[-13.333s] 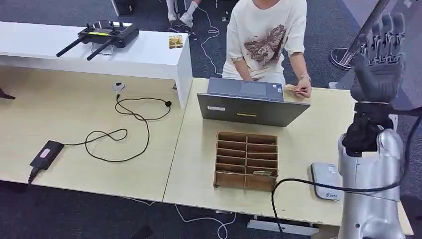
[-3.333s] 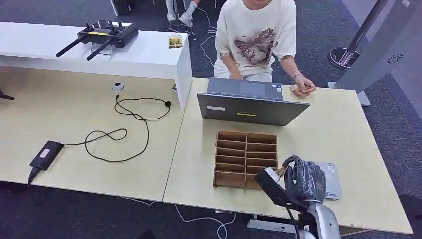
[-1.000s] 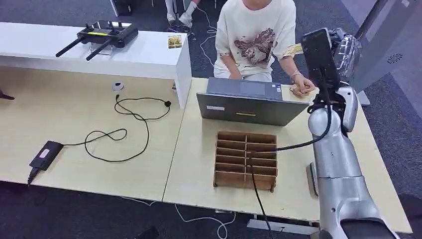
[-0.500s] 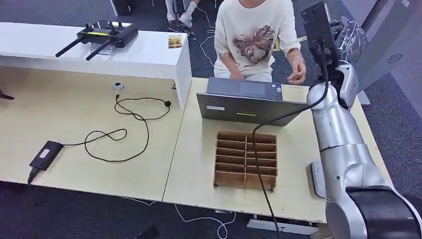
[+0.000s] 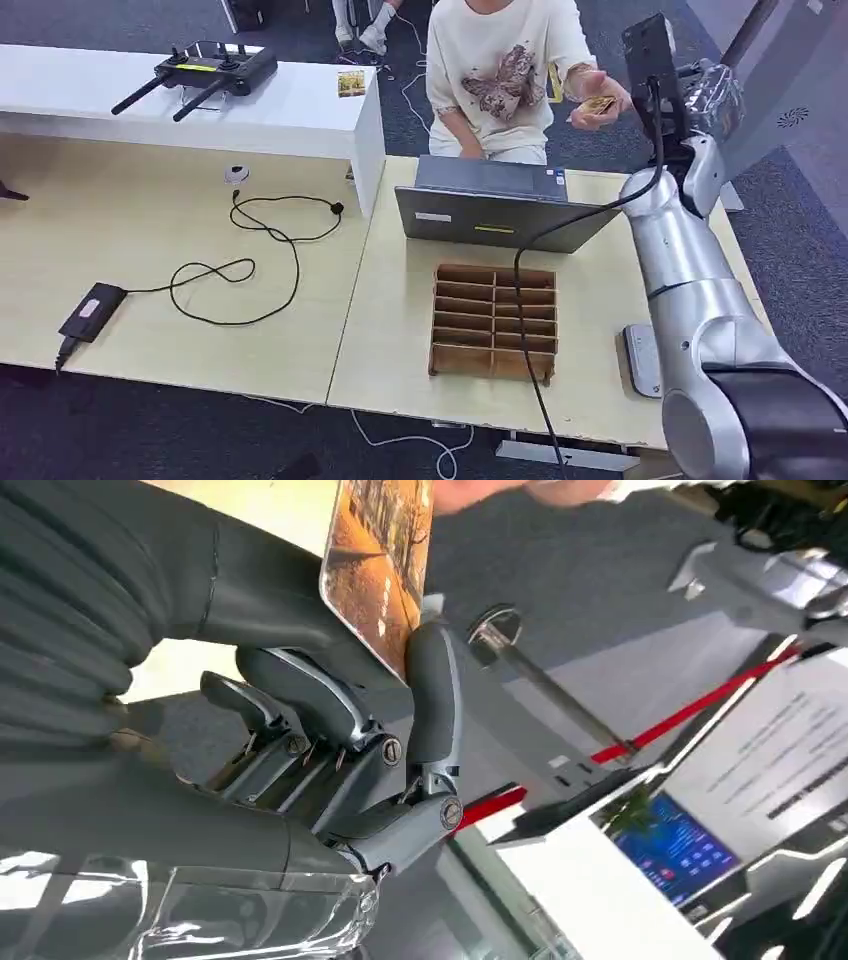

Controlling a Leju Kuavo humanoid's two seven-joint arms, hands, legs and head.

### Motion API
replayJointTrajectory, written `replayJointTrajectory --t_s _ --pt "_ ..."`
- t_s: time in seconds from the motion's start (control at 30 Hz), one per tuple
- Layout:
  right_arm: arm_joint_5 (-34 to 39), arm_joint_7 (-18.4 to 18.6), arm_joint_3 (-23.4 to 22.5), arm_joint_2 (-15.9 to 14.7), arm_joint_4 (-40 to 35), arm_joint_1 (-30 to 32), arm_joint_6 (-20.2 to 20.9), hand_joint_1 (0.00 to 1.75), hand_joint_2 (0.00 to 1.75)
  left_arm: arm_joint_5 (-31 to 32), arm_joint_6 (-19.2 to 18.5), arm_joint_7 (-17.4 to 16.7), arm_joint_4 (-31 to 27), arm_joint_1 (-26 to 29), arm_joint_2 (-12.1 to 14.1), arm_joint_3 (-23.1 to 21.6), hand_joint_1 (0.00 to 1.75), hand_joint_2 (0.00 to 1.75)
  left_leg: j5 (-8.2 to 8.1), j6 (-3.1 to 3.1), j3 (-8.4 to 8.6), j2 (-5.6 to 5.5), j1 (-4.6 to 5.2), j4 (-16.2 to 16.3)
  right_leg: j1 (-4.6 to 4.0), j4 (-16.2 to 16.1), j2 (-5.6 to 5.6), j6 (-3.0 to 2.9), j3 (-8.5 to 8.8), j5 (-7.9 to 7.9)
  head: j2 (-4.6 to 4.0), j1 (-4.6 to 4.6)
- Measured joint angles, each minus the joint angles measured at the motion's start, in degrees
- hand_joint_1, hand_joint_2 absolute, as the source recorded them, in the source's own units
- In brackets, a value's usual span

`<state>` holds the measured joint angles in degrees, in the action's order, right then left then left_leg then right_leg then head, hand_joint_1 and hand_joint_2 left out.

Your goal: Pass the card to the sensor for recognition and then transmit it.

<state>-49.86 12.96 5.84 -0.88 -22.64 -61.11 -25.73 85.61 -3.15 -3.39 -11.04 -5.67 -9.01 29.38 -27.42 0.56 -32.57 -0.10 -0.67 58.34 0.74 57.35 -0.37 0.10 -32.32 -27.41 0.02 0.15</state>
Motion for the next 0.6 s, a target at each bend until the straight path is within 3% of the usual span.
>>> replayJointTrajectory --t_s 0.53,0.57,0.6 --pt "-2.7 0.8 -0.2 -2.0 2.7 0.0 -1.9 1.75 1.75 0.3 0.2 0.2 0.0 -0.1 -0.1 -1.0 0.00 0.00 0.00 0.00 0.00 0.02 0.00 0.0 -0.01 0.0 0.02 0.00 -0.02 0.00 0.00 0.00" --pt "-2.7 0.8 -0.2 -2.1 2.7 0.0 -1.9 1.57 1.75 0.3 0.2 0.2 0.0 -0.1 -0.1 -1.0 0.00 0.00 0.00 0.00 0.00 0.02 0.00 0.0 -0.01 0.0 0.02 0.00 -0.02 0.00 -0.02 0.02" --pt "-2.7 0.8 -0.2 -2.1 2.8 0.0 -1.9 0.26 1.75 0.4 0.2 0.2 0.0 -0.1 -0.1 -1.0 0.00 0.00 0.00 0.00 0.00 0.02 0.00 0.0 -0.01 0.0 0.02 0.00 -0.02 0.00 0.00 0.00"
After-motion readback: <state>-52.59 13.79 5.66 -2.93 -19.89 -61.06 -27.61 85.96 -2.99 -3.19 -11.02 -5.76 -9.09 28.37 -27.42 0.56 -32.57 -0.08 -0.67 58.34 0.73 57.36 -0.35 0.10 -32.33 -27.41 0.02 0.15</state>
